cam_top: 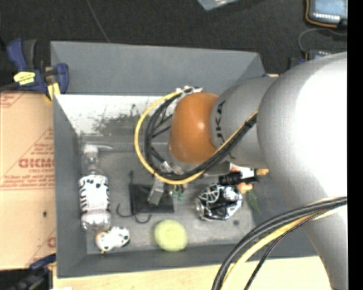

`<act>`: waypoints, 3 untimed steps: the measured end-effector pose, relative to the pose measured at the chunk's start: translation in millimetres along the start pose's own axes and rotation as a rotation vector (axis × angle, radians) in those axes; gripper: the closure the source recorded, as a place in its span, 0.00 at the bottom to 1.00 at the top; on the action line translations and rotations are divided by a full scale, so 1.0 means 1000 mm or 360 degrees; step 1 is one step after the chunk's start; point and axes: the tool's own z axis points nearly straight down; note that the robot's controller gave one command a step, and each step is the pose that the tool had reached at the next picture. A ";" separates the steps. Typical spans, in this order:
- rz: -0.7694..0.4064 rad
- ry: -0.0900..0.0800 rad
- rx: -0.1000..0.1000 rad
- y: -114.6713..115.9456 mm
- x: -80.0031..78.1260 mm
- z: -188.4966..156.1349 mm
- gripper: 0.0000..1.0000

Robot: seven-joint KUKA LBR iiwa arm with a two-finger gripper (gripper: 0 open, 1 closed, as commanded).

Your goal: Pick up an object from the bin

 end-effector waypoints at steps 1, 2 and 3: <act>0.0000 0.0008 0.0004 -0.001 0.002 -0.006 1.00; 0.0000 0.0014 0.0006 -0.001 0.003 -0.029 1.00; -0.0002 0.0005 0.0002 0.000 0.001 -0.050 1.00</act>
Offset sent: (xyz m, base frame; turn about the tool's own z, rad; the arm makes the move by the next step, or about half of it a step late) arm -0.0001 0.0001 0.0155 0.0000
